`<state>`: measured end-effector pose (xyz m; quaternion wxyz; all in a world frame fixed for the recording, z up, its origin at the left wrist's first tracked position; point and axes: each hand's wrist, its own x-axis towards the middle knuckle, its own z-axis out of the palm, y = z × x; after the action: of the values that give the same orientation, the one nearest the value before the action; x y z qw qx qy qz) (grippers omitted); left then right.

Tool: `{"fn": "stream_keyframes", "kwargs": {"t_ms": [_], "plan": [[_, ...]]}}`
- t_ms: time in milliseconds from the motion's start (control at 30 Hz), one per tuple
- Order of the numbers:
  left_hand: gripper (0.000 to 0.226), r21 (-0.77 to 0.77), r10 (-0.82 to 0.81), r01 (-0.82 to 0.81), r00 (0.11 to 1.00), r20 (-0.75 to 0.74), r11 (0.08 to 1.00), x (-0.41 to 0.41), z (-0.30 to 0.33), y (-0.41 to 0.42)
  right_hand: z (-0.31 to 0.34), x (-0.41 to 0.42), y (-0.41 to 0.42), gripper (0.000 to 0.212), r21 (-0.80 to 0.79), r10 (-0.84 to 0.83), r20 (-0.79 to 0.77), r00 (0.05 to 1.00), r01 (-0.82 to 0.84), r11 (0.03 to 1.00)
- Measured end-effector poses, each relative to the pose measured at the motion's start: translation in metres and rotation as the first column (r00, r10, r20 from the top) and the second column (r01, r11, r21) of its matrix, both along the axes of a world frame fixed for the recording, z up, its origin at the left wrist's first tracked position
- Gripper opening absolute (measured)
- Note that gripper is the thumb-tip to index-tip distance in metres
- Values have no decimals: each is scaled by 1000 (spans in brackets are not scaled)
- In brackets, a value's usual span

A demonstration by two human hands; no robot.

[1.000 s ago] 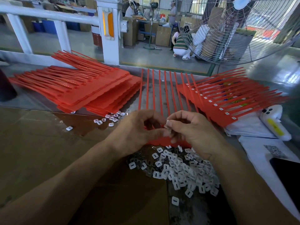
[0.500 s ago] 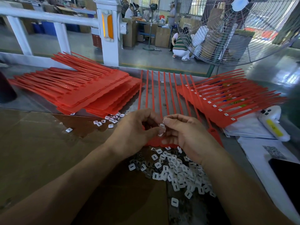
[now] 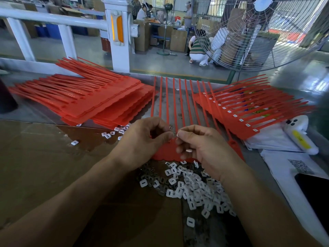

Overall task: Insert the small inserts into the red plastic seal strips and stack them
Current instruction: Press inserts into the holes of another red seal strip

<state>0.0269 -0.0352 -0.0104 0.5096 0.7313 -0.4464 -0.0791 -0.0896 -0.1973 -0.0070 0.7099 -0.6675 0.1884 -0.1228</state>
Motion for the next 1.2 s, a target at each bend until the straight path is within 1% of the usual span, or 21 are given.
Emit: {"fn": "stream_keyframes", "kwargs": {"t_ms": [100, 200, 333, 400, 500, 567, 633, 733, 800, 900, 1033, 1067, 1133, 1200], "plan": [[5, -5, -4, 4, 1000, 12, 1000, 0, -1, 0, 0, 0, 0, 7, -16, -3, -1, 1000, 3, 1000], [6, -48, -20, 22, 999, 50, 999, -1, -1, 0, 2, 0, 3, 9, -10, 1, 3, 1000, -1, 1000], [20, -75, -28, 42, 982, 187, 996, -3, -1, -1, 4, -1, 6, 12, 111, 20, -2, 1000, -19, 994], [20, -73, -30, 51, 965, 262, 996, -2, -1, -1, 4, -1, 6, 12, 154, 30, -5, 1000, -29, 988], [13, -84, -7, 42, 928, 373, 996, 1, 0, 0, 3, -1, 5, 16, 181, 55, 3, 998, -54, 982], [6, -123, 29, 22, 918, 395, 992, 1, 1, 0, 2, -1, 4, 22, 146, 69, 17, 997, -71, 987], [4, -151, 66, -10, 927, 370, 988, 2, 2, 0, 1, -1, 5, 24, 69, 70, 41, 997, -73, 995], [4, -118, 62, -25, 945, 320, 993, 4, -1, -1, 1, -2, 7, 18, -106, 53, 57, 997, -46, 993], [8, -110, 68, -34, 947, 315, 993, 3, -3, -1, 2, -3, 8, 17, -175, 50, 60, 997, -39, 984], [14, -121, 76, -35, 932, 354, 992, 2, -2, -1, 3, -3, 10, 17, -219, 46, 63, 997, -31, 975], [10, -84, 52, -16, 894, 445, 996, 6, 0, 0, 5, -4, 10, 15, -232, 44, 24, 999, -37, 972], [9, -79, 61, -28, 889, 454, 997, 9, 0, 1, 5, -4, 9, 17, -239, 40, 11, 999, -36, 970], [9, -66, 105, -84, 893, 438, 994, 15, 0, 3, 4, -4, 10, 34, -282, 36, -1, 999, -35, 959], [6, -15, 169, -178, 905, 390, 984, 23, -2, 5, 3, -4, 11, 49, -328, 34, -7, 999, -34, 944]]}}
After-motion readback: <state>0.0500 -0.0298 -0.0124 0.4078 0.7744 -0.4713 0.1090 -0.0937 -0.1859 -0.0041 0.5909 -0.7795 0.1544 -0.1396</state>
